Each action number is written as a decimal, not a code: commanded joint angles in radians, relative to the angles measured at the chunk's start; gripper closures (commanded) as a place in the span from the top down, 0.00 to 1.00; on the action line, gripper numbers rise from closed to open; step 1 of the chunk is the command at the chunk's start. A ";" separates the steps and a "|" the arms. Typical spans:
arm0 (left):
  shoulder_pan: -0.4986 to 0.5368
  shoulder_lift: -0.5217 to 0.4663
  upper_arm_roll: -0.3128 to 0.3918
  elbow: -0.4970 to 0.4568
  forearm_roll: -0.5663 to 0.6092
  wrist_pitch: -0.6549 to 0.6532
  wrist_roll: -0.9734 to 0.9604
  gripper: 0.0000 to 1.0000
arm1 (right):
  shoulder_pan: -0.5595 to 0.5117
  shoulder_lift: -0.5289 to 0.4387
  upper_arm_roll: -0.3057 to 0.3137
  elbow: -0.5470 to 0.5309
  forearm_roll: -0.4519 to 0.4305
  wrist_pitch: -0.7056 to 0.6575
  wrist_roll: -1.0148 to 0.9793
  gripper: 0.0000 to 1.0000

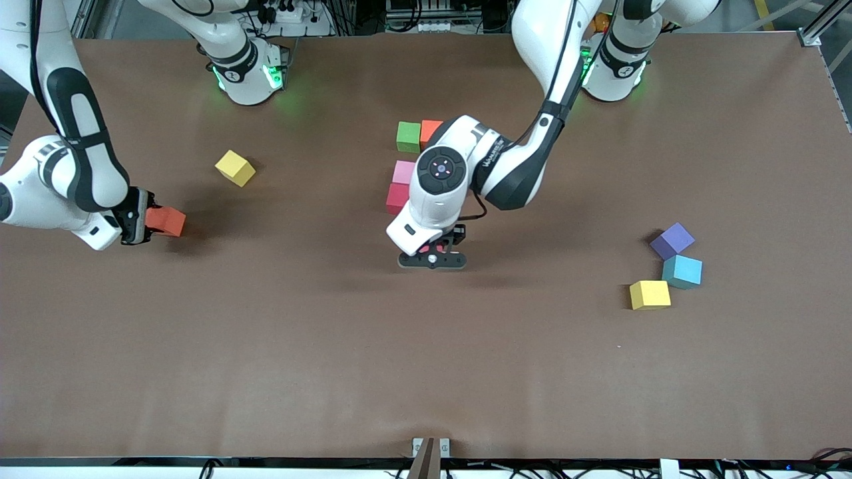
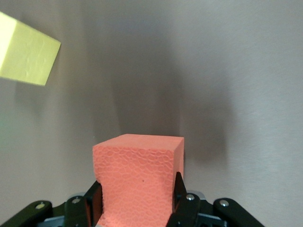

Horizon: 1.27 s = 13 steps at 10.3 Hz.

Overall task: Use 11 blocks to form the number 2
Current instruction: 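Lower pink onto the shape with the left gripper while the right gripper lifts orange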

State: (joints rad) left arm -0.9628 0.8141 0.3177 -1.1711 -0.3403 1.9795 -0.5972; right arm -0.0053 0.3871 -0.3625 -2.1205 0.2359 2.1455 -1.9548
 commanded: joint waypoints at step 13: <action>-0.140 0.163 0.133 0.037 -0.380 0.131 0.000 0.23 | 0.146 -0.016 0.008 0.275 0.085 -0.125 0.712 0.03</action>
State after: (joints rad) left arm -1.0802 0.9532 0.4194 -1.1663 -0.6704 2.1163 -0.5980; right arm 0.1352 0.3747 -0.3587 -1.8621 0.3136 2.0427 -1.3210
